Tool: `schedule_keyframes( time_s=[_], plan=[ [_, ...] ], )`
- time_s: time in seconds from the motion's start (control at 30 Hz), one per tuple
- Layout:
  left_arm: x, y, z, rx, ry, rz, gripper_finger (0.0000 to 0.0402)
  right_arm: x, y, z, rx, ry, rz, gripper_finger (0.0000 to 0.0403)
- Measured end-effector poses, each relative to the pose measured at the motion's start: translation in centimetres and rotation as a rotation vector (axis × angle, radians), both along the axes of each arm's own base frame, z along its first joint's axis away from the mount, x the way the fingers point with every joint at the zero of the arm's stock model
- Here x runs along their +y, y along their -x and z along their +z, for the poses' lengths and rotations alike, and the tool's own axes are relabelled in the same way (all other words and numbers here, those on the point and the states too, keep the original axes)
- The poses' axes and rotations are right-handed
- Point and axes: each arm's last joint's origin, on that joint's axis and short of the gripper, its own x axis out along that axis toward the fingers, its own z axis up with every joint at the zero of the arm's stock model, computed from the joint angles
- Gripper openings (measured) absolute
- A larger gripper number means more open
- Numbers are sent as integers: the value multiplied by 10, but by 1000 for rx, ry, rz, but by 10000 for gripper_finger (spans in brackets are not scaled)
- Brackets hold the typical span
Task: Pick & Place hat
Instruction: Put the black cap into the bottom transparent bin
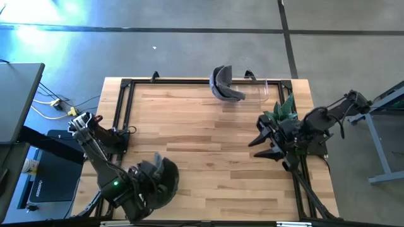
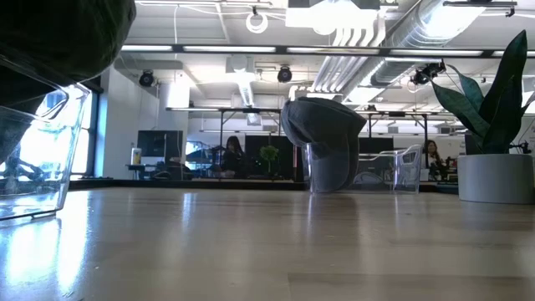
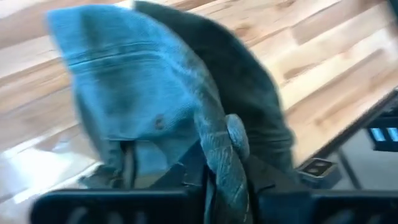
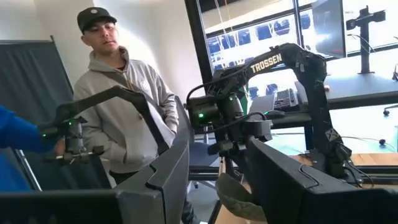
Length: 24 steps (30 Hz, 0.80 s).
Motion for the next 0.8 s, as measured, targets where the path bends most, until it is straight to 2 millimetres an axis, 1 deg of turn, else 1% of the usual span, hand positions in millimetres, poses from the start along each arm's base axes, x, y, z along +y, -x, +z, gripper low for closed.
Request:
schedule_keyframes(
  time_s=[0.13,0.27,0.4,0.47,0.57,0.67,0.73,0.8],
  plan=[
    [-3,-4,2,-59,10,-2,97,-2,-1,0,3,-8,-3,162],
    [-4,-6,2,-61,4,-50,158,-2,-1,0,5,-14,-3,160],
    [1,-16,3,-13,23,-116,213,-2,-1,0,6,-15,-2,158],
    [8,-16,12,24,55,-162,230,-2,-1,0,6,-15,-1,159],
    [18,-8,39,-10,100,-234,239,-2,-1,0,6,-15,-1,157],
    [29,4,60,-26,128,-264,235,-2,-1,0,9,-21,0,156],
    [36,11,68,-7,183,-259,224,-2,-1,0,13,-31,2,157],
    [40,18,69,73,218,-249,204,-2,-1,0,19,-46,4,158]
  ],
)
